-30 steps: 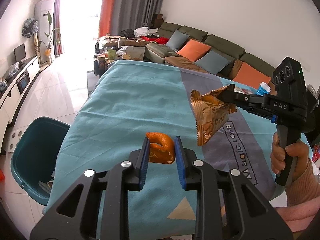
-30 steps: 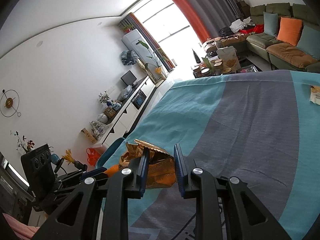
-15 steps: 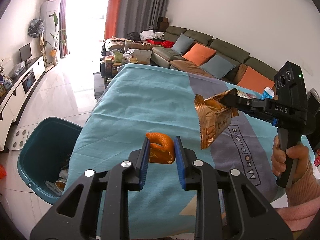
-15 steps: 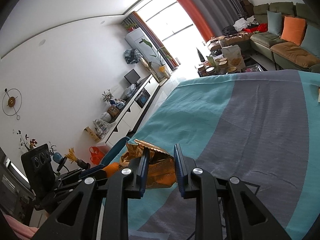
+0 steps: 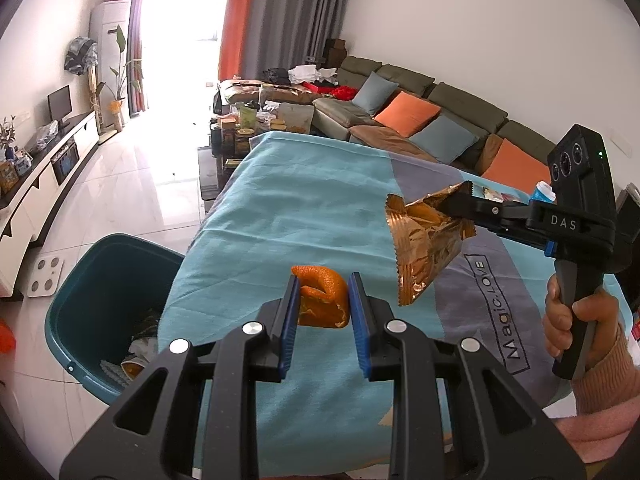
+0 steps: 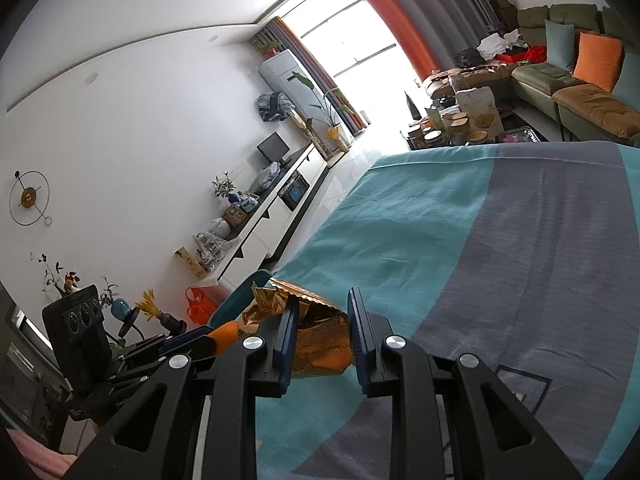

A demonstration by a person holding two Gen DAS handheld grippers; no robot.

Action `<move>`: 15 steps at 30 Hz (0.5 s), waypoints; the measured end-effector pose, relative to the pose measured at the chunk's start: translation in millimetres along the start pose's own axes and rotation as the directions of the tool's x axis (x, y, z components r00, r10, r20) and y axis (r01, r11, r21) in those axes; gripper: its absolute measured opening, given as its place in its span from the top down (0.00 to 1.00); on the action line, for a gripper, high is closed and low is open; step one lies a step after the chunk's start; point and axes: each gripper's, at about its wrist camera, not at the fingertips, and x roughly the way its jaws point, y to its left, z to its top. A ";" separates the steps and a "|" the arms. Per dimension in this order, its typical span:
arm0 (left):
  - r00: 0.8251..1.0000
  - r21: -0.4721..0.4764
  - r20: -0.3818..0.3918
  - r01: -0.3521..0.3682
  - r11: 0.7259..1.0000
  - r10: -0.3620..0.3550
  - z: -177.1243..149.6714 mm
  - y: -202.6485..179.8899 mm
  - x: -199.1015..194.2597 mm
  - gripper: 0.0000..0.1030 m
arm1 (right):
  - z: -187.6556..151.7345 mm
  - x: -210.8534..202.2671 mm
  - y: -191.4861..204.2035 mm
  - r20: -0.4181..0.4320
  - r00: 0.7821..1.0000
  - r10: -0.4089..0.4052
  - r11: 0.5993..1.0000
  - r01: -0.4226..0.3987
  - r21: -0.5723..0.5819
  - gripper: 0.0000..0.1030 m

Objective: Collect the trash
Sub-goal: 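Carry the orange peel and gold bag toward the teal bin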

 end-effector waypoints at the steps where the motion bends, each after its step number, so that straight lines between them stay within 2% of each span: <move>1: 1.000 -0.001 0.001 -0.003 1.000 0.003 -0.1 1.0 -0.7 0.76 | 0.5 1.3 0.6 -0.002 1.000 0.001 1.000 -0.001 -0.002 0.78; 15: 0.999 -0.021 0.014 -0.033 0.999 0.033 -0.9 15.5 -8.6 0.76 | 4.8 20.7 11.2 -0.020 0.999 0.025 0.999 -0.025 -0.021 0.78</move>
